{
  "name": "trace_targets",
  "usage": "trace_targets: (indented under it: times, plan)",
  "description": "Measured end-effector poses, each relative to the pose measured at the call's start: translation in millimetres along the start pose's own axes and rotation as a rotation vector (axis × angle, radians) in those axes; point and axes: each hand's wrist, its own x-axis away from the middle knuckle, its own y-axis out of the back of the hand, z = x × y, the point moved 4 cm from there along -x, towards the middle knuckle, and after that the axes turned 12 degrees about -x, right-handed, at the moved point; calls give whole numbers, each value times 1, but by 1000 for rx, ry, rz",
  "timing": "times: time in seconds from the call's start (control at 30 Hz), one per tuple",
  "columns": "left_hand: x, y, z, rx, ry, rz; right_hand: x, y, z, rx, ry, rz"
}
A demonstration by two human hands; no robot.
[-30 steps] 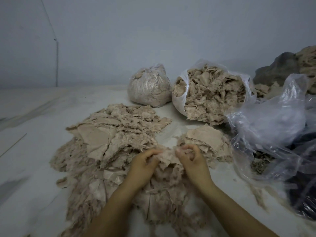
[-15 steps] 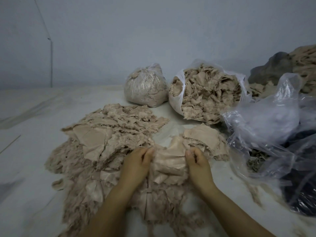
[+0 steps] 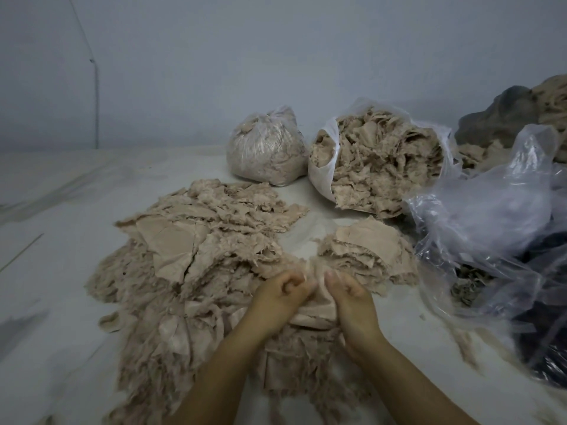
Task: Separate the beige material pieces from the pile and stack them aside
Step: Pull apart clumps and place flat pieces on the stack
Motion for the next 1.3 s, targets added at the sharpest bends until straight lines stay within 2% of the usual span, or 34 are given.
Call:
trace_targets:
  times: [0.07, 0.2, 0.37, 0.4, 0.47, 0.53, 0.6, 0.7, 0.83, 0.87, 0.97, 1.03, 1.13, 1.23, 1.3]
  plan:
    - [2, 0, 11, -95, 42, -32, -3, 10, 4, -10, 77, -109]
    - [6, 10, 24, -20, 109, -252, -3, 19, -1, 6, 122, -159]
    - [12, -8, 8, -164, 7, -111, -4, 13, -4, -102, 13, -97]
    - [13, -10, 6, -113, 18, -116, -4, 14, -1, -96, 16, -81]
    - [16, -9, 3, 190, 72, -160, -3, 17, 0, -10, -25, -1]
    - [16, -6, -2, 395, 81, -136, 1, 14, -6, -8, -184, 206]
    - [16, -8, -10, 304, 8, -17, 6, 9, -6, -99, -338, 355]
    - [17, -16, -20, 157, -52, 138, 0, 5, 3, -74, -348, 342]
    - [11, -4, -13, 205, -69, -45, -14, 13, 8, 41, -169, 99]
    - [10, -1, -10, 188, -83, -67, -14, 13, 10, 75, -122, 100]
    - [6, -2, -6, 92, -139, -39, -7, 1, 8, 201, -160, 318]
    - [2, -1, 0, 84, -146, -39, -4, -4, 2, 262, -229, 389]
    - [-1, 7, 7, 30, -118, -113, -10, -3, 4, 283, -182, 298]
    - [-4, 27, 23, -54, -21, -270, -19, 7, 10, 133, -166, 97]
    - [-6, 38, 29, -133, -6, -273, -23, 13, 15, 47, -156, 20]
